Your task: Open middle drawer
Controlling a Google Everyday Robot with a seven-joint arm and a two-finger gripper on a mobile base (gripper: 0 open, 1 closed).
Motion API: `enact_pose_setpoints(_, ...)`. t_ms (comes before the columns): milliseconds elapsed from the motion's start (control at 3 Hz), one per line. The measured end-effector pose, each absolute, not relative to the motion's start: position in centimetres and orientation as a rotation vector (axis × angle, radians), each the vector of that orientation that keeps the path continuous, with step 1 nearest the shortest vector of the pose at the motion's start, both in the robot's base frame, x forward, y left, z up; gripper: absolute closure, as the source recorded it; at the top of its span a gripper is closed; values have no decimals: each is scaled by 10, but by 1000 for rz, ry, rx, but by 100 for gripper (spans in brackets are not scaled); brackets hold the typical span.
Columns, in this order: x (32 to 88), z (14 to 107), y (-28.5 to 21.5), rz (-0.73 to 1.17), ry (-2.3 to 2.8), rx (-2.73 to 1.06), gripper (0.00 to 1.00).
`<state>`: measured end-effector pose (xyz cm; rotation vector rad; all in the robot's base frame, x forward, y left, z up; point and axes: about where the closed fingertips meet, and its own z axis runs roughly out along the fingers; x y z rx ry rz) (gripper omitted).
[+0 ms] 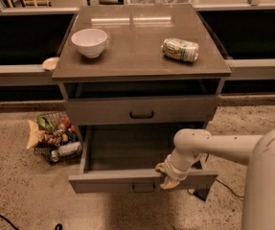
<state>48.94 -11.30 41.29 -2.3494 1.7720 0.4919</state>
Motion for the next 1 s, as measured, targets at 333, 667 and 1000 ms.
enact_pose_setpoints(333,472,414,-107,518,1769,-2325,100)
enact_pose_setpoints(667,449,410,-103,585,1766,-2287,100)
enact_pose_setpoints(1000,425,404,-101,684,1778,-2241,100)
